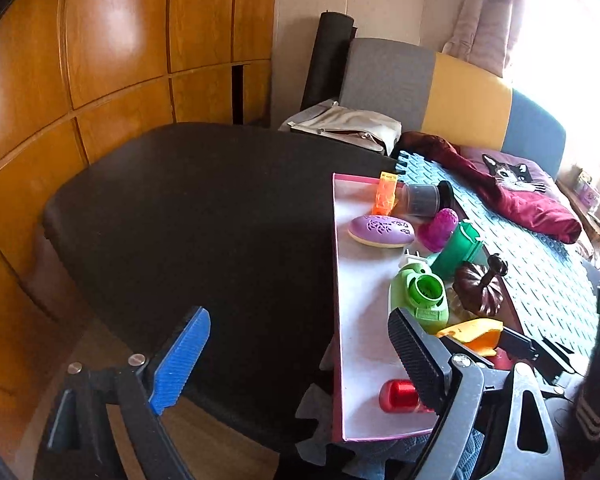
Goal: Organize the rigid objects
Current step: 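Carry the orange scoop into the tray with the right gripper, then open the right gripper and withdraw both tools from the tray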
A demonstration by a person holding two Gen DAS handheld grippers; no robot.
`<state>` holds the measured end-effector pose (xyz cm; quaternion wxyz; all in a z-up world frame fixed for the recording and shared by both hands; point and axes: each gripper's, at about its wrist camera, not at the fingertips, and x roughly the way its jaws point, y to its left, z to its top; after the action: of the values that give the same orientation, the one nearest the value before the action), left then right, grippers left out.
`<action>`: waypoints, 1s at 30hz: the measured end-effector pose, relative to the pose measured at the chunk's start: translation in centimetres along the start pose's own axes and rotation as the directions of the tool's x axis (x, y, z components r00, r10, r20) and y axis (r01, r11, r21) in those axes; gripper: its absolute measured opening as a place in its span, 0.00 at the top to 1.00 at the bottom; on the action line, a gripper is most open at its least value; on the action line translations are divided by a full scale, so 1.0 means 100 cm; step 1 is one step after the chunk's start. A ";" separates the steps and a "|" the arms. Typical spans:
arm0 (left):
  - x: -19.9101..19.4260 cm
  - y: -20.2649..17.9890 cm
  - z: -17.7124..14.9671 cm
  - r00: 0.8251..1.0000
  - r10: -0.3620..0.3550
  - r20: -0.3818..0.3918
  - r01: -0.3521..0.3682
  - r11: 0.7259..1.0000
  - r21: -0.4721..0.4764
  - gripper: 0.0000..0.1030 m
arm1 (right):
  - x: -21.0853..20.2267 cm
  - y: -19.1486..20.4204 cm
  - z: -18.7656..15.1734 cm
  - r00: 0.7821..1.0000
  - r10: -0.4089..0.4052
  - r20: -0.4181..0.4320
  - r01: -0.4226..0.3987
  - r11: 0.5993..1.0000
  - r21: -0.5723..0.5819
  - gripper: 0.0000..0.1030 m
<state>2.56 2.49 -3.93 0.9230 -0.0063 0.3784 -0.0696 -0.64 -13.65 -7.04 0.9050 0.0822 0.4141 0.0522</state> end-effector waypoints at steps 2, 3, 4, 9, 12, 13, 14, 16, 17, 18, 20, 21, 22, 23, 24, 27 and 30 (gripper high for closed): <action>-0.001 0.000 0.000 1.000 0.005 0.002 -0.005 1.000 0.000 0.11 | -0.004 0.001 -0.001 1.000 0.000 0.013 0.000 1.000 -0.008 0.35; -0.002 0.000 0.001 1.000 0.010 0.005 -0.010 1.000 -0.001 0.10 | -0.007 0.001 -0.002 1.000 0.000 0.019 0.000 1.000 -0.013 0.35; -0.003 0.000 0.001 1.000 0.013 0.010 -0.013 1.000 -0.002 0.09 | -0.010 0.002 -0.003 1.000 -0.003 0.030 0.004 1.000 -0.018 0.35; -0.010 -0.005 0.002 0.999 0.024 0.036 -0.024 1.000 0.006 0.03 | -0.025 0.007 -0.006 0.997 -0.019 0.079 0.023 0.999 -0.050 0.33; -0.013 -0.007 0.002 0.999 0.025 0.043 -0.025 1.000 0.011 0.02 | -0.031 0.007 -0.007 0.994 -0.029 0.102 0.034 0.998 -0.050 0.27; -0.015 -0.008 0.002 0.999 0.026 0.046 -0.027 1.000 0.012 0.02 | -0.033 0.006 -0.006 0.993 -0.036 0.112 0.041 0.998 -0.045 0.27; -0.017 -0.008 0.002 0.998 0.028 0.051 -0.028 1.000 0.011 0.00 | -0.036 0.004 -0.006 0.991 -0.042 0.125 0.047 0.998 -0.039 0.27; -0.021 -0.008 0.003 0.998 0.026 0.063 -0.026 1.000 0.007 0.00 | -0.045 0.001 -0.004 0.987 -0.051 0.155 0.055 0.998 -0.023 0.27; -0.022 -0.008 0.004 0.998 0.026 0.064 -0.027 1.000 0.005 0.00 | -0.049 0.000 -0.004 0.985 -0.057 0.166 0.060 0.998 -0.018 0.27; -0.023 -0.009 0.004 0.998 0.028 0.064 -0.028 1.000 0.002 0.00 | -0.052 -0.001 -0.003 0.982 -0.066 0.177 0.069 0.998 -0.014 0.27; -0.026 -0.010 0.005 0.997 0.037 0.070 -0.037 0.999 -0.003 0.00 | -0.057 -0.002 -0.002 0.976 -0.088 0.197 0.091 0.996 -0.009 0.27; -0.027 -0.011 0.005 0.996 0.043 0.072 -0.043 0.999 -0.002 0.00 | -0.059 -0.003 -0.001 0.973 -0.104 0.206 0.108 0.994 -0.005 0.27; -0.029 -0.012 0.005 0.996 0.046 0.073 -0.046 0.999 -0.003 0.00 | -0.061 -0.004 -0.001 0.970 -0.122 0.212 0.125 0.992 0.000 0.27; -0.030 -0.012 0.004 0.996 0.050 0.073 -0.049 0.999 -0.006 0.00 | -0.063 -0.005 -0.001 0.967 -0.139 0.214 0.141 0.990 0.007 0.27; -0.032 -0.012 0.004 0.996 0.050 0.075 -0.050 0.999 -0.010 0.00 | -0.063 -0.006 0.000 0.966 -0.147 0.215 0.148 0.989 0.011 0.27; -0.039 -0.012 0.002 0.995 0.056 0.087 -0.055 0.998 -0.021 0.00 | -0.065 -0.008 0.000 0.960 -0.174 0.220 0.173 0.985 0.022 0.27; -0.046 -0.014 -0.001 0.988 0.104 0.112 -0.103 0.995 -0.018 0.00 | -0.068 -0.009 -0.001 0.958 -0.181 0.224 0.181 0.983 0.024 0.27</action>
<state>-0.88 1.73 -0.72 0.9452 0.0038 0.3260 -0.0190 -5.08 -15.59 -2.26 0.9469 0.0507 0.3148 -0.0410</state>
